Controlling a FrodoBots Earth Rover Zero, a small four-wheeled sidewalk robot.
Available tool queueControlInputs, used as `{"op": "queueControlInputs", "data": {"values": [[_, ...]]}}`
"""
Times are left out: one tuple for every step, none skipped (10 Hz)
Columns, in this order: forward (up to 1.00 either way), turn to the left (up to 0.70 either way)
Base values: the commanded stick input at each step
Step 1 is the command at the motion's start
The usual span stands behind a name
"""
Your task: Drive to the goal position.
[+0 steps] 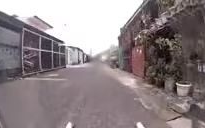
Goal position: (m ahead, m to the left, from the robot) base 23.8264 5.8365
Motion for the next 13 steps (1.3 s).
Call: {"op": "queueControlInputs", "data": {"values": [[0.72, 0.0], [0.71, 0.02], [0.71, 0.02], [0.71, 0.01], [0.7, 0.0], [0.7, 0.01], [0.7, 0.02], [0.7, 0.02], [0.71, 0.02], [0.71, 0.0], [0.7, 0.01], [0.7, 0.01], [0.69, 0.0]]}}
